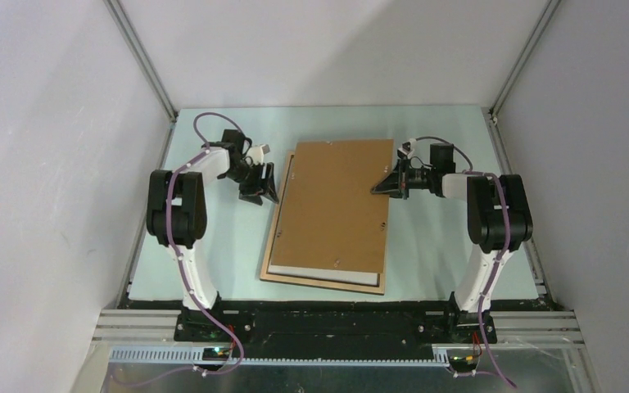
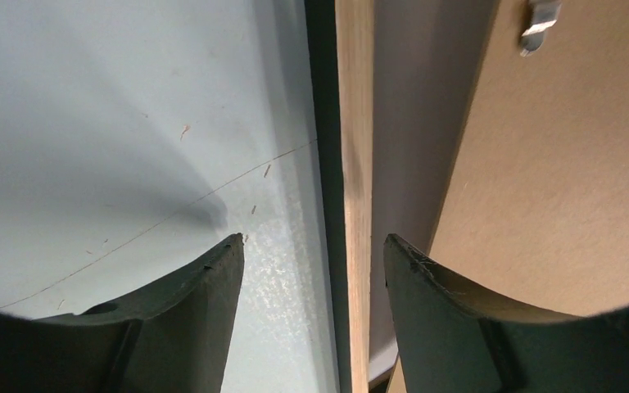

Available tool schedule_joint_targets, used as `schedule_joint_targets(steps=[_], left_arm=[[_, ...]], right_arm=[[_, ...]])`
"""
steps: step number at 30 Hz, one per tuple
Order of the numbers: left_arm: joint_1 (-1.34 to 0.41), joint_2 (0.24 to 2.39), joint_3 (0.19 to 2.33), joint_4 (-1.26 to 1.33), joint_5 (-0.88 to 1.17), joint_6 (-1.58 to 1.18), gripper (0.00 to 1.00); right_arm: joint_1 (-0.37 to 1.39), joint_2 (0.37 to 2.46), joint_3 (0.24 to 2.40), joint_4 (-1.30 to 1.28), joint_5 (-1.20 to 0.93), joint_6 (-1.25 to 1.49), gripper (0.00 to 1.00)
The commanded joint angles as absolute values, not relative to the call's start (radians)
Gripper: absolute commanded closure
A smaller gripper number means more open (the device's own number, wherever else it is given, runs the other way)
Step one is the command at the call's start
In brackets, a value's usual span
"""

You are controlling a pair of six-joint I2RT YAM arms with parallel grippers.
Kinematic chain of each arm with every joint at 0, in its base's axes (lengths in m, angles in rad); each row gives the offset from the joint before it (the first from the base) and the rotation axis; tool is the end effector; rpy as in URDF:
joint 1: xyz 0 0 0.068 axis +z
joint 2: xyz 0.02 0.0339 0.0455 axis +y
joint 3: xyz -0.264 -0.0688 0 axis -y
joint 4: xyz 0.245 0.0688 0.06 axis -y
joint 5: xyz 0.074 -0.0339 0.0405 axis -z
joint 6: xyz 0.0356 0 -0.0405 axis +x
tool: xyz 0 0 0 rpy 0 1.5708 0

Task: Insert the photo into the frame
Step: Place the photo frame item in the photo frame.

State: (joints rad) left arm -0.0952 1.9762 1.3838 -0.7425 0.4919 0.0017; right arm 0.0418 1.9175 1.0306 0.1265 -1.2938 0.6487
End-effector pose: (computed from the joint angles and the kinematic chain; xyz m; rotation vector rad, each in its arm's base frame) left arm 0.3822 -0.0534 0.1666 0.2221 2.8353 -0.7286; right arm 0.3699 0.0497 0.1521 -0.0224 2.2674 1.8463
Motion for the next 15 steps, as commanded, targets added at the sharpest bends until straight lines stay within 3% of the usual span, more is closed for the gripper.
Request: schedule_joint_targets(steps=[1, 15], left_arm=[[-0.091, 1.923, 1.398, -0.735, 0.535, 0.029, 0.32], [-0.066, 1.930, 1.414, -0.735, 0.564, 0.015, 0.31]], right_arm=[[0.064, 1.935, 1.058, 0.252, -1.387, 0.750, 1.00], [0.083, 1.961, 1.025, 0.273, -1.375, 0.750, 1.00]])
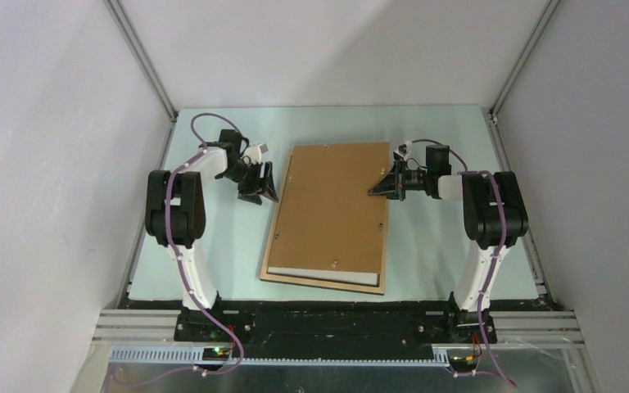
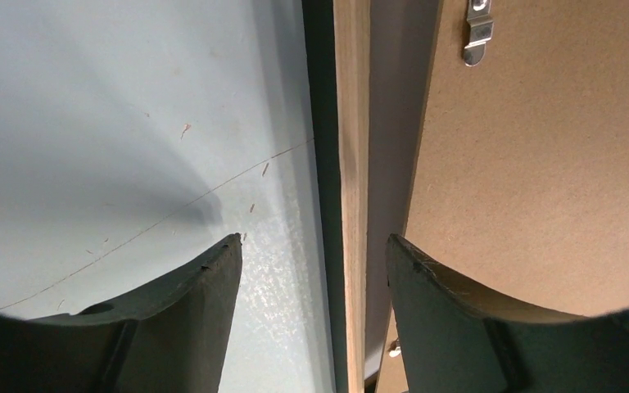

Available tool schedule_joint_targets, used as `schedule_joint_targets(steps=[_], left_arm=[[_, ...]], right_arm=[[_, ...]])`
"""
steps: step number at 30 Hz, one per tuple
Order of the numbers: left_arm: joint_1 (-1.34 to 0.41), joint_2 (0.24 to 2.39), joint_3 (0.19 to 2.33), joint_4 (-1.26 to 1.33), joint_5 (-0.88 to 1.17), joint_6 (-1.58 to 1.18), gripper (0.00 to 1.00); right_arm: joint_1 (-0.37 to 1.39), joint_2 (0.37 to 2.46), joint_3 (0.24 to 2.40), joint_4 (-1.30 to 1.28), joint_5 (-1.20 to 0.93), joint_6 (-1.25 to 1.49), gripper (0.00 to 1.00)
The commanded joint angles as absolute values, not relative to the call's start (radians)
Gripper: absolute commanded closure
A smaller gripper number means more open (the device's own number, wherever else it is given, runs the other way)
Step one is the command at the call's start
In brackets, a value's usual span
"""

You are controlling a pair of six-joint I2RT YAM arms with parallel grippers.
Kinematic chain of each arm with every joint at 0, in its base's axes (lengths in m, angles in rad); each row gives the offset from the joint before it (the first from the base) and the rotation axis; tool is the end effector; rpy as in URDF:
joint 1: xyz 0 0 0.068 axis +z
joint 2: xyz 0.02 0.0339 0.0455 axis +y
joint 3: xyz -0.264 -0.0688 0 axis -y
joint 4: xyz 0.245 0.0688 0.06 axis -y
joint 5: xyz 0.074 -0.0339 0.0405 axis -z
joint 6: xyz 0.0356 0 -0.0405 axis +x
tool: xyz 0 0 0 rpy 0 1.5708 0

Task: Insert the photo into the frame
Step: Place the photo frame item in the photo frame.

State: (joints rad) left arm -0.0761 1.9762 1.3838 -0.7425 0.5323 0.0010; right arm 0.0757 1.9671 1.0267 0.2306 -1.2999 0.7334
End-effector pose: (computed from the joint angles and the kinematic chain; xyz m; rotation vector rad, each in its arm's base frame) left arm 0.3828 -0.0473 0.1673 0.2002 2.8206 -0.7825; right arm 0.3745 0.0628 0.1401 -0.0159 2.2798 1.8932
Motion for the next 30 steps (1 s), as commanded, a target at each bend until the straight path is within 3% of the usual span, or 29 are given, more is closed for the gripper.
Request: schedule_joint_targets(steps=[1, 30], left_arm=[[-0.065, 1.931, 1.415, -0.735, 0.565, 0.014, 0.31], [-0.065, 1.931, 1.407, -0.721, 0.601, 0.007, 0.21]], right_arm=[[0.084, 1.962, 1.024, 0.265, -1.374, 0.740, 1.00], [0.085, 1.977, 1.023, 0.186, -1.345, 0.672, 1.00]])
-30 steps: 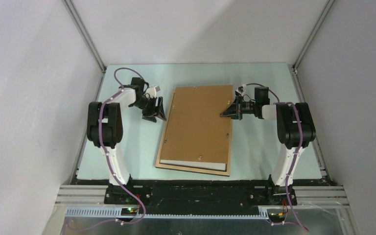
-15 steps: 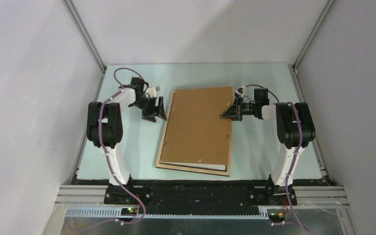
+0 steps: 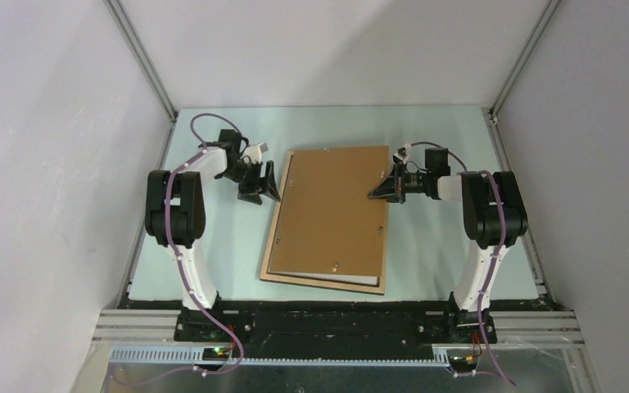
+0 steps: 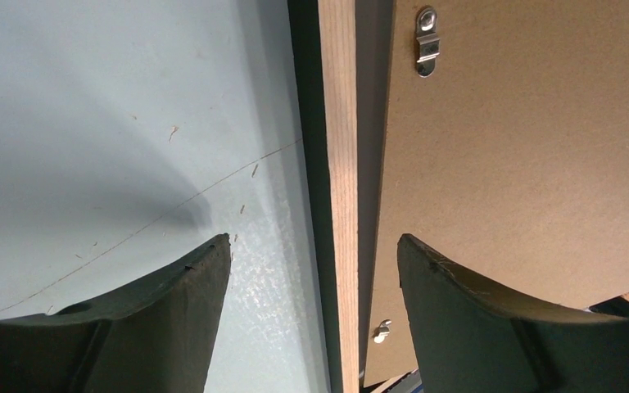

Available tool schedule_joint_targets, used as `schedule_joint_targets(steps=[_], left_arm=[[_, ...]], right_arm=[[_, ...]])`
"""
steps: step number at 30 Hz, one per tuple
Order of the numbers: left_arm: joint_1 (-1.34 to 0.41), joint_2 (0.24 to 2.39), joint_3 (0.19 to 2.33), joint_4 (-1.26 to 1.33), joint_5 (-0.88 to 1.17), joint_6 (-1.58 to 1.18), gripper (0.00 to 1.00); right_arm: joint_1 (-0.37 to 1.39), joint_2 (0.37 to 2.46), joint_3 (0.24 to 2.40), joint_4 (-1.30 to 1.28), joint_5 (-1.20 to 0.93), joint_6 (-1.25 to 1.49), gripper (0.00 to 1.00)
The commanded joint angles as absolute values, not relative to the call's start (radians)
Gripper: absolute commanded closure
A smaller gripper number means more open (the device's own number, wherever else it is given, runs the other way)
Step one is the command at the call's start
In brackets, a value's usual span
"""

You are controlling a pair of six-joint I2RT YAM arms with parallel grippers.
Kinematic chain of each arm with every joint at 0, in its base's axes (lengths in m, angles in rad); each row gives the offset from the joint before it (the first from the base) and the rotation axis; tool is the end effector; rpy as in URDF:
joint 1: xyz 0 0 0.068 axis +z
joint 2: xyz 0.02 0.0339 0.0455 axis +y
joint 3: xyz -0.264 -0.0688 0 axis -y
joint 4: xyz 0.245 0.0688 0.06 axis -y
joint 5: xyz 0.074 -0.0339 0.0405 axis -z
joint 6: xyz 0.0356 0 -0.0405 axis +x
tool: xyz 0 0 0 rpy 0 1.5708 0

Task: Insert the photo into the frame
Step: Place the photo frame item in the photo frame.

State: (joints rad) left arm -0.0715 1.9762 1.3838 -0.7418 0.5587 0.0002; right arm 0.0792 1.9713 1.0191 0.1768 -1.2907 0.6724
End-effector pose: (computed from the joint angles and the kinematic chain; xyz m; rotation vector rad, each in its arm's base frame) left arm 0.3830 -0.0463 0.1678 0.1969 2.8104 -0.8191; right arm 0.3699 0.0637 0.1331 -0.0224 2.3046 1.8778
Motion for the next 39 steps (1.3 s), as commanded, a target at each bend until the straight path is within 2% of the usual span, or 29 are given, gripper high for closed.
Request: schedule_joint_targets(steps=[1, 39], left_arm=[[-0.065, 1.931, 1.403, -0.716, 0.608, 0.008, 0.21], [-0.074, 1.937, 1.349, -0.671, 0.637, -0.015, 0.20]], right_arm=[[0.085, 1.979, 1.023, 0.185, -1.344, 0.673, 1.00], [0.113, 2.008, 1.006, 0.275, -1.342, 0.761, 1.00]])
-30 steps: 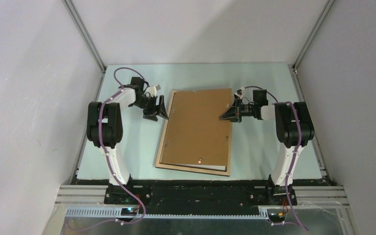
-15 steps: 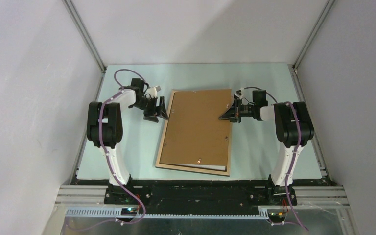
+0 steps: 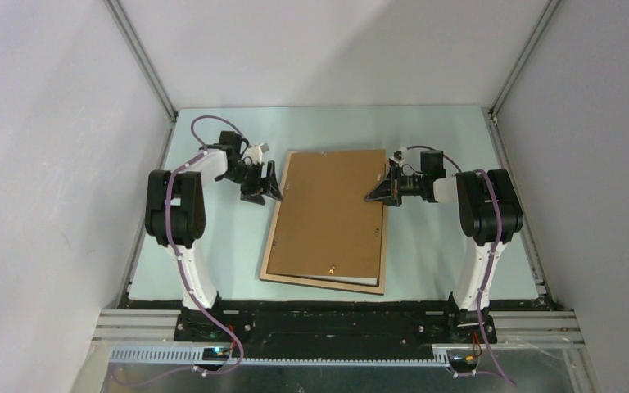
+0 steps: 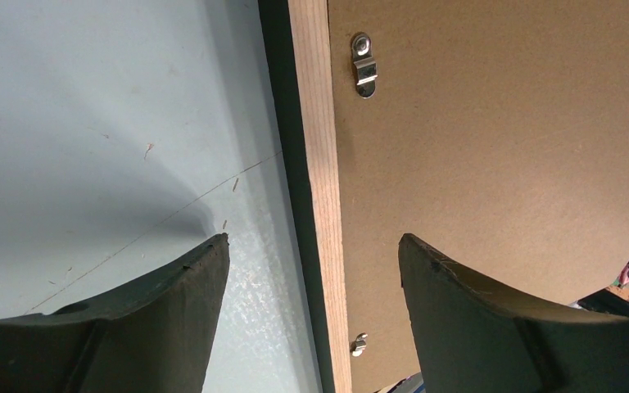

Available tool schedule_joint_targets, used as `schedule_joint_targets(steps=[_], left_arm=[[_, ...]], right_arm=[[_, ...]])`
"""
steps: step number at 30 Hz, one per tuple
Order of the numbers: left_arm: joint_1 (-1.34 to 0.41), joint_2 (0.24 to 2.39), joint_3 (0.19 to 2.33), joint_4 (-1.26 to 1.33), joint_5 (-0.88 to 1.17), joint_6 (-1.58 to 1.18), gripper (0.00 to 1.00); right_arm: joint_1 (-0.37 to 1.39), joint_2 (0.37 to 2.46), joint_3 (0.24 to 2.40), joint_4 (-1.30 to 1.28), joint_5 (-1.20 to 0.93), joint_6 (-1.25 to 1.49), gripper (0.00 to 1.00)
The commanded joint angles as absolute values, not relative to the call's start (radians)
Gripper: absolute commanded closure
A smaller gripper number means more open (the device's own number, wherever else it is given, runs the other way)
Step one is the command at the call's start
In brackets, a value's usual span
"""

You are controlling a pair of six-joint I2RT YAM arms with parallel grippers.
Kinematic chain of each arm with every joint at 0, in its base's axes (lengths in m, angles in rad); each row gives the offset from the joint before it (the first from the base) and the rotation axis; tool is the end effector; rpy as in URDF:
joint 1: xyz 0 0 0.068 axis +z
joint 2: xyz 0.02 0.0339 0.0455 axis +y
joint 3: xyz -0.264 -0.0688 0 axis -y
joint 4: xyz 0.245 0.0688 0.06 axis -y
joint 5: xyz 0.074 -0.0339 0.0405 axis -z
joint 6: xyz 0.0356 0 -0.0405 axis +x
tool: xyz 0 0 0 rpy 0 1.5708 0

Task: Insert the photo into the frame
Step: Place the photo frame item in the photo frame.

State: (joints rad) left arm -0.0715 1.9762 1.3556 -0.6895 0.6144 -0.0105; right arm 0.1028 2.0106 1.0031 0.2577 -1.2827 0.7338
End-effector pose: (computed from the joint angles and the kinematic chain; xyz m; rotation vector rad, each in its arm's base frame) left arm 0.3824 -0.0480 0.1628 0.2000 2.7704 -0.8946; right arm 0.3700 0.0725 0.1199 0.0030 2.3253 1.8998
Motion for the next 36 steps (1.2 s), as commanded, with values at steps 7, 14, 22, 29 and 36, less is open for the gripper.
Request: schedule_joint_targets(steps=[7, 14, 22, 29, 36], left_arm=[[-0.074, 1.937, 1.346, -0.671, 0.635, -0.015, 0.20], [-0.078, 1.936, 1.338, -0.666, 0.631, -0.017, 0.20], [-0.083, 1.931, 1.326, -0.657, 0.625, -0.017, 0.20], [-0.087, 1.931, 1.324, -0.655, 0.626, -0.015, 0.20], [-0.090, 1.934, 1.316, -0.655, 0.628, -0.014, 0.20]], right_arm=[[0.115, 2.006, 1.004, 0.272, -1.345, 0.757, 1.00], [0.117, 1.994, 0.992, 0.281, -1.344, 0.766, 1.00], [0.117, 1.980, 0.983, 0.267, -1.338, 0.752, 1.00], [0.117, 1.993, 0.983, 0.297, -1.338, 0.768, 1.00], [0.116, 2.002, 0.982, 0.321, -1.332, 0.775, 1.00]])
